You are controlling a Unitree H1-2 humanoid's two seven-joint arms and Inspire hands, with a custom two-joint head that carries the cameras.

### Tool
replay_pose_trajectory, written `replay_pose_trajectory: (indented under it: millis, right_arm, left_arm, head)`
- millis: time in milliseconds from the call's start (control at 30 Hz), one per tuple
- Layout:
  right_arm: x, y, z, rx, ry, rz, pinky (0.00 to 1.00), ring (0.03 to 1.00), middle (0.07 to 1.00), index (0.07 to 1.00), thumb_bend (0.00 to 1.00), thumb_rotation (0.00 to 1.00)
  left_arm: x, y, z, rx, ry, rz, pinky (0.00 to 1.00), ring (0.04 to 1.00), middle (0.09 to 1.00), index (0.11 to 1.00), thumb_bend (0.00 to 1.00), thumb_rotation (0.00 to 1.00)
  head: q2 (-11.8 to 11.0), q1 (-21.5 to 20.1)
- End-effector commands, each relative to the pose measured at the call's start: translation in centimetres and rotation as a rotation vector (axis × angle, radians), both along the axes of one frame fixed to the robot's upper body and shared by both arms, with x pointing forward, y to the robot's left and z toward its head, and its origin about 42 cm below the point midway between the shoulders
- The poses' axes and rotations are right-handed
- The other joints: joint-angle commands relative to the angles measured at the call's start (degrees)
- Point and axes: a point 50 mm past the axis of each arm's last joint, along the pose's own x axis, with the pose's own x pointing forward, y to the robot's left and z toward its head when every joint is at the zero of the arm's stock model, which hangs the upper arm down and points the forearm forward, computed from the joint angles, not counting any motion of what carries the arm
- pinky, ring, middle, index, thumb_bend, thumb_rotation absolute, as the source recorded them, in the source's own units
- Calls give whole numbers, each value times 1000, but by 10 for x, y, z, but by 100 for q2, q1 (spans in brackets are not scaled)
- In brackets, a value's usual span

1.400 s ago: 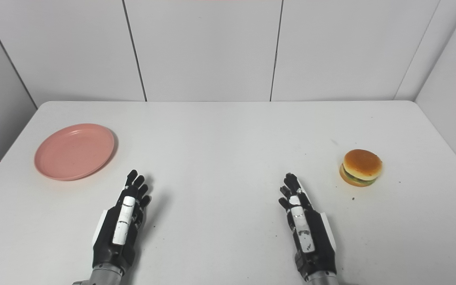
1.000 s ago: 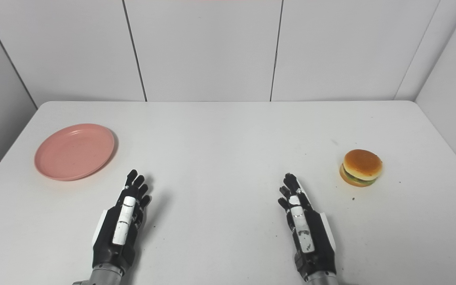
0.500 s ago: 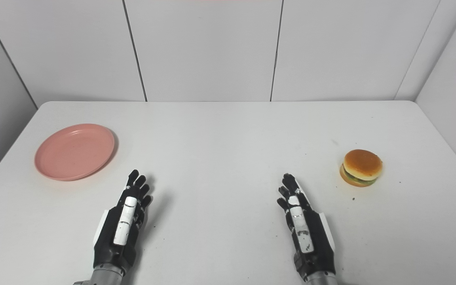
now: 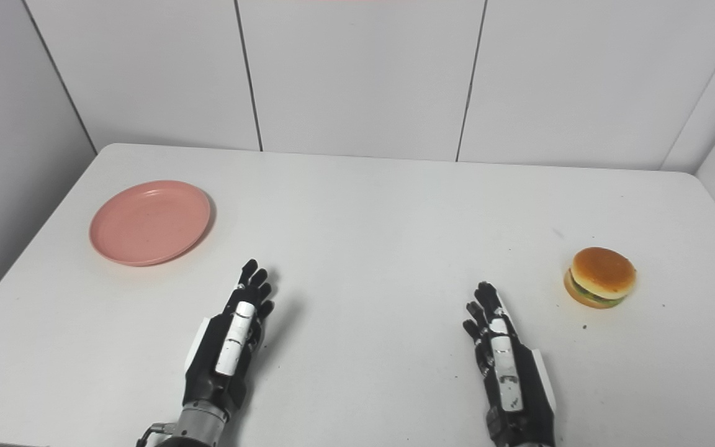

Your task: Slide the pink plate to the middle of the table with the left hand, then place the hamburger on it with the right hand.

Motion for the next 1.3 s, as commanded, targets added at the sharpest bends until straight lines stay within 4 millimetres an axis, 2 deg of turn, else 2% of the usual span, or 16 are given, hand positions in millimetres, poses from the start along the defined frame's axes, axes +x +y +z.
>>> replay_pose_trajectory:
  millis: [0, 167, 333, 667, 867, 1033, 1267]
  right_arm:
    - [-25, -25, -17, -33, 31, -9, 987, 964, 973, 952, 854, 901]
    - [-19, -41, -26, -17, 30, -2, 1000, 999, 1000, 994, 791, 923]
    - [-18, -46, -30, -28, 36, 10, 1000, 1000, 1000, 1000, 762, 983]
    - [-18, -35, -36, -6, 38, 16, 1000, 1000, 1000, 1000, 754, 988]
    - [-14, -28, -39, -8, 42, 16, 1000, 1000, 1000, 993, 798, 958]
    - [-10, -24, -41, -20, 45, 20, 1000, 999, 1000, 981, 829, 936]
    - [-6, -17, -44, -39, 46, 20, 1000, 989, 1000, 987, 841, 944]
  left_arm:
    - [-19, -3, -14, 10, 25, 26, 1000, 1000, 998, 1000, 683, 827]
    - [-13, -21, -23, 2, 8, 19, 1000, 997, 990, 1000, 606, 820]
    - [-11, -29, -26, -4, -4, 27, 1000, 1000, 995, 1000, 624, 820]
    - [-12, -21, -34, 8, -12, 18, 1000, 1000, 1000, 1000, 617, 854]
    - [-9, -14, -37, 9, -13, 20, 1000, 1000, 1000, 1000, 589, 863]
    - [-5, -14, -31, -13, -22, 26, 1000, 1000, 1000, 1000, 597, 856]
    - [10, -18, -2, -35, -112, 13, 1000, 1000, 998, 1000, 666, 837]
  head:
    - [-97, 266]
    - [-279, 678]
    - [-326, 665]
    - [-481, 423]
    - [-579, 317]
    - [-628, 239]
    - [-668, 168]
